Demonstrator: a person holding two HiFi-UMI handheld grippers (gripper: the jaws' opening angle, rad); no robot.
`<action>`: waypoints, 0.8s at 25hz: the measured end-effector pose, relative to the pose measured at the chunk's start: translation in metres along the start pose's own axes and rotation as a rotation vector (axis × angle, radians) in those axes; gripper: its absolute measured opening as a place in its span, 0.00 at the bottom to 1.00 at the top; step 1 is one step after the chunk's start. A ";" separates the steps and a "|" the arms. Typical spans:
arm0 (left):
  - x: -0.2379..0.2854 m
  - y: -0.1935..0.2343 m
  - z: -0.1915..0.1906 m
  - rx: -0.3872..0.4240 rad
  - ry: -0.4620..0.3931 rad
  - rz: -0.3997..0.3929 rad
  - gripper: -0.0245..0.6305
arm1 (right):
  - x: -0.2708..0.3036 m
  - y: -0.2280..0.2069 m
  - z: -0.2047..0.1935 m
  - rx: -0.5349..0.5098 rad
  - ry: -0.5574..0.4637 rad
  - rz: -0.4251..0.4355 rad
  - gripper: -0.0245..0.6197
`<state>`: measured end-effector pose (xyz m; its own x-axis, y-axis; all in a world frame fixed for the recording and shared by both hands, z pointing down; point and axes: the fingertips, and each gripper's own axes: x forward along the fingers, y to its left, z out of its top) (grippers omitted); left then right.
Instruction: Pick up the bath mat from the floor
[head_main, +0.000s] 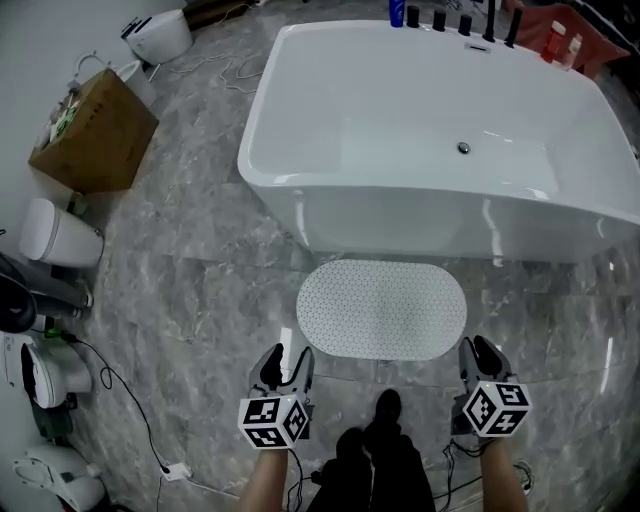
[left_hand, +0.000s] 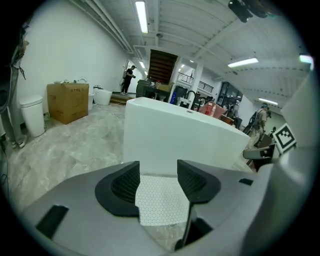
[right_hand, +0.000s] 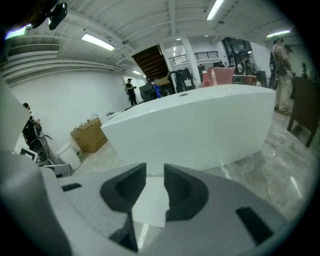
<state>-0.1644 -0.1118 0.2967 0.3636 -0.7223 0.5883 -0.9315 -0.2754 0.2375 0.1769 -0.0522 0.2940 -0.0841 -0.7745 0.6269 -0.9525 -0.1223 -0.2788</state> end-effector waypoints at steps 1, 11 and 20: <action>0.010 0.006 -0.013 0.010 -0.001 -0.003 0.40 | 0.012 -0.004 -0.011 -0.005 -0.008 0.003 0.21; 0.127 0.084 -0.160 0.020 -0.052 0.031 0.42 | 0.143 -0.038 -0.135 -0.058 -0.088 0.065 0.21; 0.197 0.121 -0.246 -0.008 -0.101 0.049 0.42 | 0.220 -0.057 -0.212 -0.104 -0.124 0.118 0.21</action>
<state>-0.2037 -0.1315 0.6311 0.3144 -0.7951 0.5186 -0.9479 -0.2333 0.2170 0.1511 -0.0839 0.6016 -0.1665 -0.8508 0.4983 -0.9638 0.0338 -0.2644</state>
